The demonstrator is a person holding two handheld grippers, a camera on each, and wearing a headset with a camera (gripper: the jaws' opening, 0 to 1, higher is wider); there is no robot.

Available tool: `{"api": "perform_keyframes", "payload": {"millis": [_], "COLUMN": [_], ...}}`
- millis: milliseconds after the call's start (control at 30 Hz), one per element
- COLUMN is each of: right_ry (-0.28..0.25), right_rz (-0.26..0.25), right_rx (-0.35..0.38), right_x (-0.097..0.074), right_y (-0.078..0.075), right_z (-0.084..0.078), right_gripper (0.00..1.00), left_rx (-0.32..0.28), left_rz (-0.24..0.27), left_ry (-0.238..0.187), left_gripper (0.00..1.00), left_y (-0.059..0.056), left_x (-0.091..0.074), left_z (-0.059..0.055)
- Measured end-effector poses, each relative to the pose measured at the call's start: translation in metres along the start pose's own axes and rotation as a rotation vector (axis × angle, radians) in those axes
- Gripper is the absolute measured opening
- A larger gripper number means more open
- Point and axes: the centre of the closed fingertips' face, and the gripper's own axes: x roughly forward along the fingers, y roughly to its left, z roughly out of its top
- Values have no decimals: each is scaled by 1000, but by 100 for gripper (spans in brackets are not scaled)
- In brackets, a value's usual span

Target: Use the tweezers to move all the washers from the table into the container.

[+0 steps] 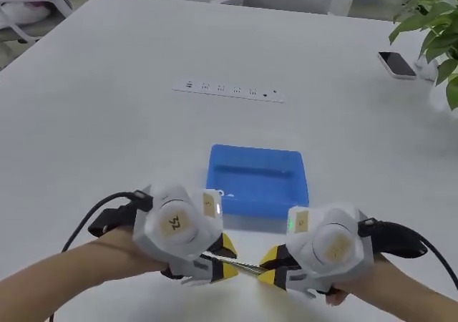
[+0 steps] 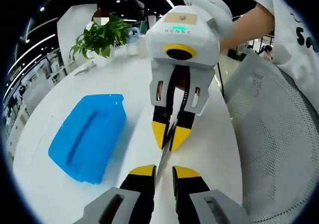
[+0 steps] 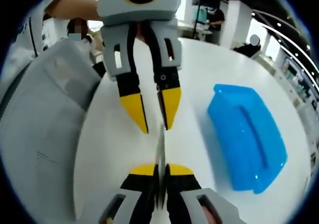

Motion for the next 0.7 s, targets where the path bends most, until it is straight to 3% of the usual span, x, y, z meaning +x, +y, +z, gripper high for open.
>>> {"api": "perform_keyframes", "payload": {"millis": [200, 433, 600, 667, 700], "right_ry": [1, -14, -50, -82, -108], "right_rz": [13, -18, -66, -87, -101], "right_rx": [-20, 29, 151, 186, 238], "right_x": [0, -1, -4, -7, -12], "right_y": [1, 3, 5, 4, 4], "right_z": [0, -1, -1, 3, 6], "right_gripper": [3, 5, 6, 6, 7], "left_rx": [-21, -32, -34, -40, -43], "left_rz": [-18, -40, -39, -38, -34], "left_ry": [29, 52, 53, 56, 63], "left_gripper": [5, 0, 2, 4, 6], "left_y": [5, -1, -3, -4, -4], "left_x": [10, 12, 11, 11, 11], "left_z": [-11, -20, -20, -20, -21]}}
